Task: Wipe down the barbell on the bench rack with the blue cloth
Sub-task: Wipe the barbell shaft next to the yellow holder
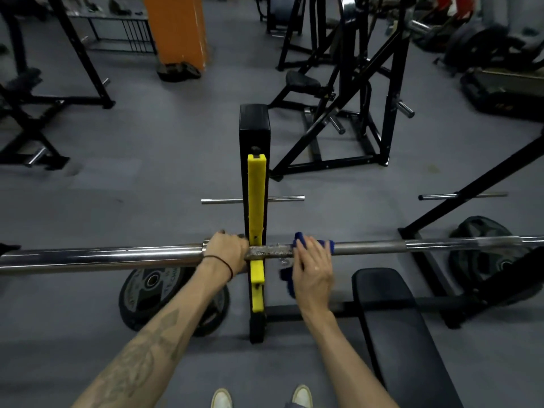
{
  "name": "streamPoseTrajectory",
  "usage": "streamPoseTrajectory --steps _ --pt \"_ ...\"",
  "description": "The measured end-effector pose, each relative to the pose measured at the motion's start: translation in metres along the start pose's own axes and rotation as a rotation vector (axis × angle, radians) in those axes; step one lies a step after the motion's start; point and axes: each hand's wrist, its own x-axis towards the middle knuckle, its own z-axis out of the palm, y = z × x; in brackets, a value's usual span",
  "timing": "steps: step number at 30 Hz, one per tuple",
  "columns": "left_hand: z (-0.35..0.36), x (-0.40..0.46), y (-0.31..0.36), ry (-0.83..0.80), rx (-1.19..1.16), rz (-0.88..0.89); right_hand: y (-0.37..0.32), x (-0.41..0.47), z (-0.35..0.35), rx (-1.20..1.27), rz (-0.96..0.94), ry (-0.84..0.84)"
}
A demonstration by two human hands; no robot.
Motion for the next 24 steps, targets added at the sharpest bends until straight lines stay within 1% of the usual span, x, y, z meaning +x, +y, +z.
streamPoseTrajectory --steps 2,4,7,8,10,12,15,16,17,19,21,22,24 --pt "0.01 -0.011 0.012 0.136 -0.022 -0.051 -0.03 -0.006 0.013 0.057 -0.109 -0.072" --pt "0.019 -0.019 0.019 0.249 -0.092 -0.107 -0.043 -0.007 0.017 0.108 -0.211 -0.113" --pt "0.04 -0.024 0.018 0.5 -0.136 -0.131 -0.022 0.002 0.008 0.078 -0.313 -0.161" --pt "0.046 -0.025 0.016 0.523 -0.138 -0.124 -0.009 0.005 0.003 0.059 -0.329 -0.151" --pt "0.05 -0.027 0.014 0.545 -0.127 -0.105 0.017 0.008 -0.011 0.037 -0.294 -0.102" --pt "0.047 -0.027 0.015 0.55 -0.124 -0.1 0.026 0.006 -0.017 0.024 -0.201 -0.061" --pt "0.043 -0.024 0.016 0.53 -0.14 -0.111 -0.005 -0.003 0.0 0.028 -0.017 -0.041" --pt "0.042 -0.023 0.018 0.526 -0.141 -0.123 -0.02 -0.007 0.006 0.045 -0.023 -0.056" --pt "0.041 -0.023 0.019 0.525 -0.135 -0.135 -0.033 -0.01 0.011 0.066 -0.077 -0.086" --pt "0.041 -0.022 0.02 0.526 -0.124 -0.136 -0.039 -0.013 0.015 0.068 -0.246 -0.148" --pt "0.042 -0.022 0.018 0.523 -0.125 -0.127 -0.023 -0.007 0.009 0.036 -0.365 -0.174" --pt "0.042 -0.022 0.017 0.522 -0.13 -0.118 -0.011 -0.004 0.003 0.015 -0.387 -0.178" --pt "0.042 -0.022 0.017 0.514 -0.139 -0.107 0.018 0.004 -0.013 -0.021 -0.36 -0.142"
